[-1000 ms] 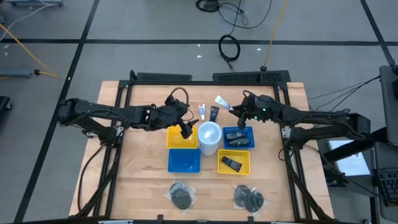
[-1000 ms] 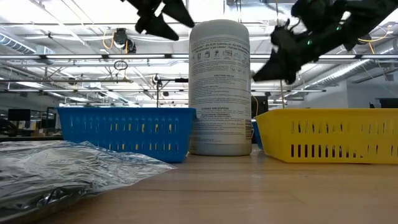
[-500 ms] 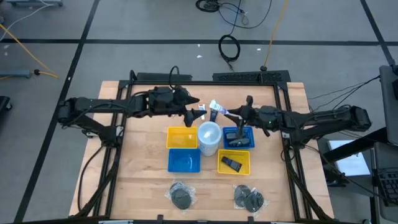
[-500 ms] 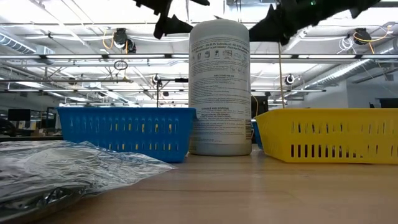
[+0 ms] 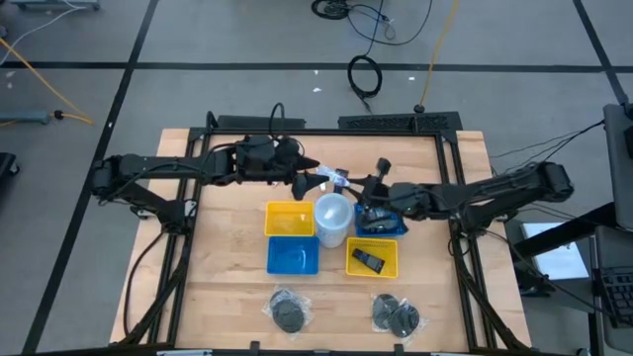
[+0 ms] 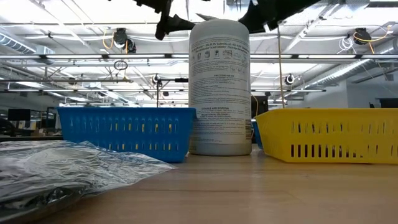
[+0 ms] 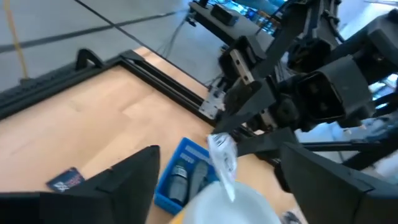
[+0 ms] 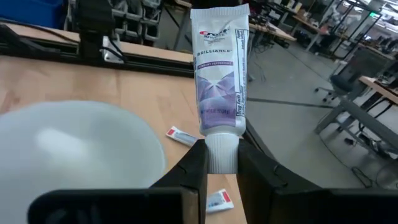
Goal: Pick & Place Travel size toiletries
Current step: Put the white toothpaste into the top yellow bin
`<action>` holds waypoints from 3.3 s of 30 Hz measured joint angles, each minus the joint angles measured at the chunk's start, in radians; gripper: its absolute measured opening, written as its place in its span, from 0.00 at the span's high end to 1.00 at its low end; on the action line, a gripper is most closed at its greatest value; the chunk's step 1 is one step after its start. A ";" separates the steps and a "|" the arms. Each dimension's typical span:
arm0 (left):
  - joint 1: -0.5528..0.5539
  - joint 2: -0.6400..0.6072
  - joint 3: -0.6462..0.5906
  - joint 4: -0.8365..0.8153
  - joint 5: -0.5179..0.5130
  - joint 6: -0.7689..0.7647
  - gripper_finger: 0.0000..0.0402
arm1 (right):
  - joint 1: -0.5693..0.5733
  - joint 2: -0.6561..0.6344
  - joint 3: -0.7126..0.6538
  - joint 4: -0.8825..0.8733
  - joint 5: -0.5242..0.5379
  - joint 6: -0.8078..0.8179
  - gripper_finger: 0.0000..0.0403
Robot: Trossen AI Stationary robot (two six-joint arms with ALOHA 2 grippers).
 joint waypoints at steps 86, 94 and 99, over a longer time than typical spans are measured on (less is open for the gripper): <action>-0.314 -0.322 -0.372 -0.393 -0.282 -0.080 1.00 | 0.064 -0.008 0.038 -0.036 0.049 -0.082 0.70; -0.298 -0.322 -0.563 -0.195 -0.318 -0.077 1.00 | 0.064 -0.008 0.038 -0.035 0.048 -0.080 0.70; -0.281 -0.322 -0.644 -0.069 -0.317 -0.060 1.00 | 0.064 -0.008 0.038 -0.033 0.048 -0.080 0.71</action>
